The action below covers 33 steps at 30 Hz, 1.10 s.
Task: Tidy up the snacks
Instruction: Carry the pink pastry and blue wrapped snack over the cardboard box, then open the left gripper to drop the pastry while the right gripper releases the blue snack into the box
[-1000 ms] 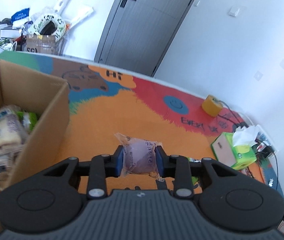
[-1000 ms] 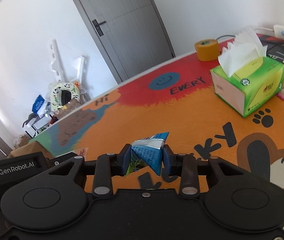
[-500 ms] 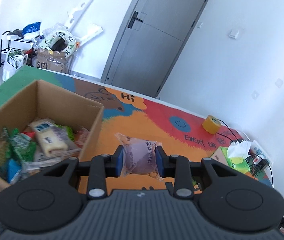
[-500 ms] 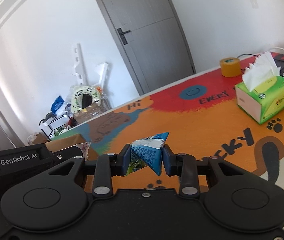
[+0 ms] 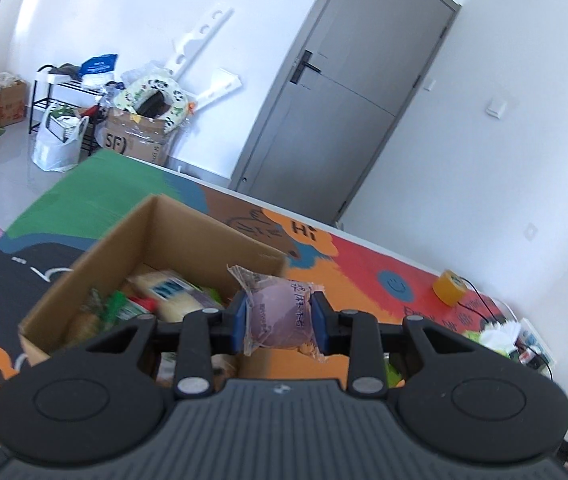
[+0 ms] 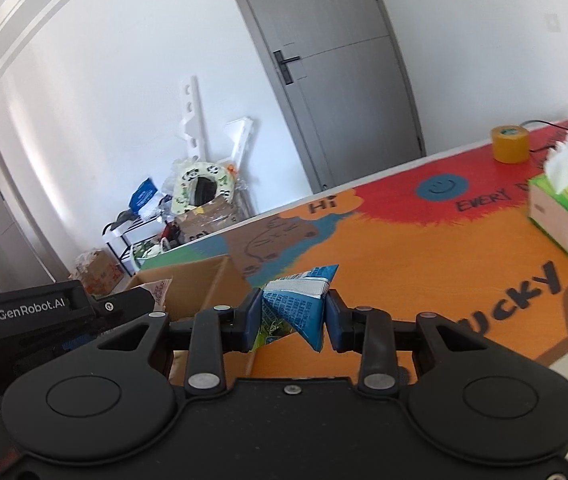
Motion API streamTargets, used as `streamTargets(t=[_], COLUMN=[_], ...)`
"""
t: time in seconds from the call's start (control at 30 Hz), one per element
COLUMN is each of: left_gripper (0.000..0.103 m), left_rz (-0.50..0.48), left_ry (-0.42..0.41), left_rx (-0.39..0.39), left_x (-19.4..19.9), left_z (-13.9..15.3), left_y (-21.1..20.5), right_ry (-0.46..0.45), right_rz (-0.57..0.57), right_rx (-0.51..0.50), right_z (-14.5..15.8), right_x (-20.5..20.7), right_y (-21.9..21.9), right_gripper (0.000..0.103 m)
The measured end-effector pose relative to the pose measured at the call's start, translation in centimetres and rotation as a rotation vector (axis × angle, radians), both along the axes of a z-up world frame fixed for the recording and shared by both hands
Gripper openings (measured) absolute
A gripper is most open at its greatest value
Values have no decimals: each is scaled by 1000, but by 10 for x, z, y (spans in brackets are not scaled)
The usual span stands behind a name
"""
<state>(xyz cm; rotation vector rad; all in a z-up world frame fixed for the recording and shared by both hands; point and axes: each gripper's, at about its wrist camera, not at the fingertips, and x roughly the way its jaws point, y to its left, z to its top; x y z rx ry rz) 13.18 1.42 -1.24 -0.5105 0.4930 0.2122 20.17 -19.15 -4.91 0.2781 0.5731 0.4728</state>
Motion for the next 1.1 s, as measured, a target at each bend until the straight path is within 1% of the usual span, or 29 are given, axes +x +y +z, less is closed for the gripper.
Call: streamTargets(t=[0.3, 0.43, 0.67, 0.73, 0.8, 0.9, 0.93, 1.03, 1.1], left_gripper=[32, 32, 32, 33, 32, 37, 40, 46, 49], left_rz=[47, 69, 65, 78, 86, 91, 90, 85, 99], left_ry=[-8, -2, 28, 35, 33, 39, 41, 41, 28], left_rx=[-13, -26, -51, -57, -44, -36, -42, -99, -76], left_x=[6, 15, 33, 36, 37, 40, 39, 35, 29], left_z=[-2, -7, -17, -21, -25, -28, -29, -28, -24], left_y=[42, 60, 83, 89, 93, 99, 102, 112, 113], right_ry=[-6, -5, 6, 7, 8, 19, 22, 25, 27], right_rz=[34, 45, 57, 62, 65, 79, 83, 94, 100], right_rx=[-4, -17, -37, -47, -54, -48, -51, -66, -73], right_z=[6, 6, 5, 5, 6, 5, 5, 5, 5], right_x=[7, 14, 24, 27, 29, 32, 33, 34, 36], right_y=[33, 49, 76, 84, 92, 103, 107, 116, 121], right_gripper=[34, 34, 34, 34, 34, 34, 34, 34, 34])
